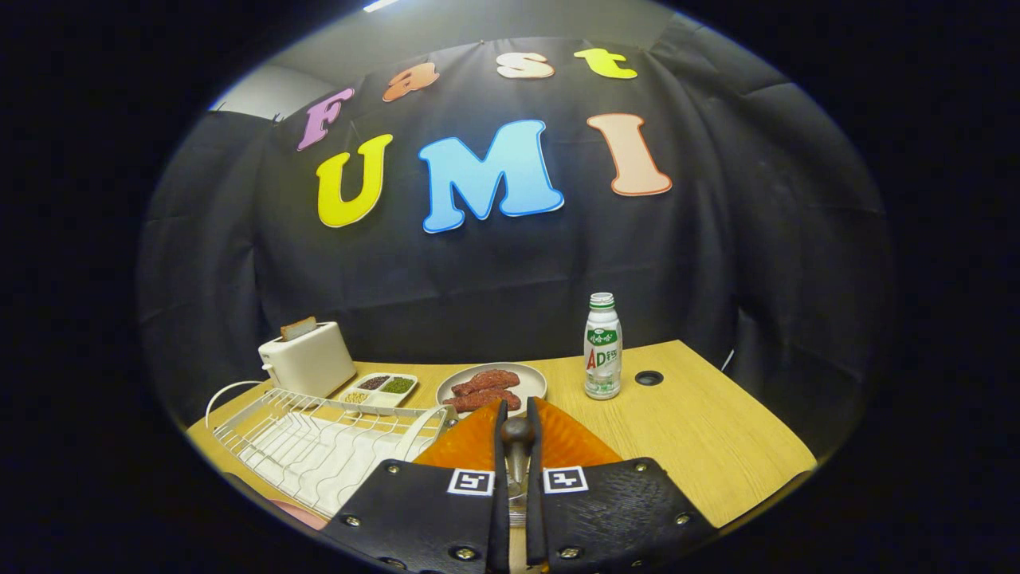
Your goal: Take the plate from the dish rack, then take the spoon from the basket and place it into the plate.
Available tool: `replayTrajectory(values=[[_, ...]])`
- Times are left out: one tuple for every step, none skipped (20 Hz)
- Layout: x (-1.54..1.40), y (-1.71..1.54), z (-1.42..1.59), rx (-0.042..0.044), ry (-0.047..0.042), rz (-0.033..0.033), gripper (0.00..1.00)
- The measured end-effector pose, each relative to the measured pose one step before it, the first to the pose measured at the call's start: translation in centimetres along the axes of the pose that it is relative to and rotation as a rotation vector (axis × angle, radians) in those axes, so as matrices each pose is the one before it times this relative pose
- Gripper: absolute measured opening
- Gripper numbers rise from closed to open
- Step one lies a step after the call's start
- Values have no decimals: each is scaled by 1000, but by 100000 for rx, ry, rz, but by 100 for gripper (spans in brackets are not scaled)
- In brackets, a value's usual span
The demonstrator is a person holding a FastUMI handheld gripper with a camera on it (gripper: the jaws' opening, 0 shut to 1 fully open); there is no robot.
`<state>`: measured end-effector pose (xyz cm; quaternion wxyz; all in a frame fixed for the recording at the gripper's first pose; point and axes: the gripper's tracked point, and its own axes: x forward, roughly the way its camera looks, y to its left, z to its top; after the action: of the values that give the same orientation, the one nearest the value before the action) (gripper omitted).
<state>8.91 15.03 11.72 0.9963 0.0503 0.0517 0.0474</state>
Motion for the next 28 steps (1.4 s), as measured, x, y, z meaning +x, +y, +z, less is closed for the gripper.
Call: replayTrajectory(values=[[-294,102,1116,-8,-1300,85,8],[-414,202,970,73,-1168,187,8],[-531,239,1311,547,-1275,474,8],[-656,224,1105,284,-1203,340,8],[-588,132,909,-334,-559,-262,8],[-521,265,800,-613,-564,-23,8],[-777,390,956,-1021,-712,503,8],[-758,481,732,-1245,-798,315,8],[-726,402,816,-1889,-712,295,8],[-680,248,695,-2143,-635,22,8],[-660,384,731,-1379,-404,219,8],[-712,638,589,80,-204,438,8],[-655,523,401,219,-108,781,8],[-908,679,541,608,-313,926,8],[-757,769,247,575,79,1421,8],[-668,733,-172,-283,466,1229,8],[-761,834,-268,151,825,1081,8],[-619,1016,-413,885,1056,1839,8],[-558,1029,-575,955,984,1824,8],[-611,1018,-708,609,1395,1694,8],[-364,817,-743,511,1457,1718,8],[-287,1092,-1102,1448,1750,1923,8],[-376,1261,-1098,1759,1398,2351,8],[-53,1203,-1238,2253,1541,2504,8],[-31,1021,-1307,691,2277,2387,8],[173,929,-1391,720,1925,1853,8],[149,956,-1238,-107,2055,1992,8],[155,616,-713,207,828,1263,8]])
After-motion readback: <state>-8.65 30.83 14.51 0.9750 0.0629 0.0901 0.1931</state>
